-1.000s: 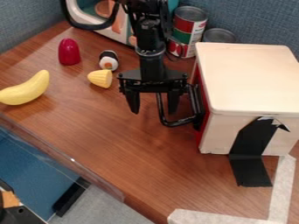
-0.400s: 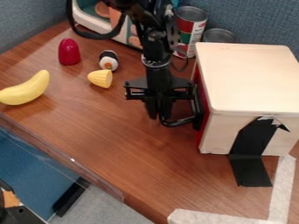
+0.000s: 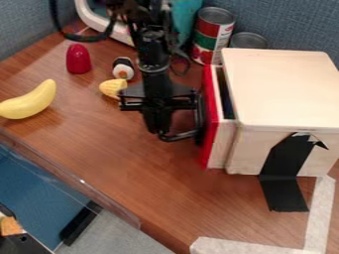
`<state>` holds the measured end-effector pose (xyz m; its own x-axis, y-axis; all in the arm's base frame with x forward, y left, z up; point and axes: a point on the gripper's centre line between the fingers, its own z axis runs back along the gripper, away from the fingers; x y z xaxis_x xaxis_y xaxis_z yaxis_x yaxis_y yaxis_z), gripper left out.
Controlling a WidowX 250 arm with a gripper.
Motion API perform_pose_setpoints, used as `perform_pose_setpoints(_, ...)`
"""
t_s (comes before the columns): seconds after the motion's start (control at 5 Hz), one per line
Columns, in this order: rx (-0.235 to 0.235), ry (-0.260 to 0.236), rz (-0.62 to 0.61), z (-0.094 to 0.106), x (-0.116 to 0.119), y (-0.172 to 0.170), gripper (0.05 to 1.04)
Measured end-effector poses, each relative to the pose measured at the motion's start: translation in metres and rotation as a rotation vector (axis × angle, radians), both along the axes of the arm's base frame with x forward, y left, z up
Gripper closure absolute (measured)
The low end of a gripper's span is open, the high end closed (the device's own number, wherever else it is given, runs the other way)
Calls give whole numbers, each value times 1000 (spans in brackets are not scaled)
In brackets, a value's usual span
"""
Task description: Open the drawer
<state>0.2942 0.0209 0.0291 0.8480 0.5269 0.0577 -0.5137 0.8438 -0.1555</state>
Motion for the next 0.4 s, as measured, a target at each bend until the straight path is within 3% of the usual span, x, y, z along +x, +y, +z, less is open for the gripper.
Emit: perform_pose_setpoints(0.4,-1,14,17,-1,-19,24,932)
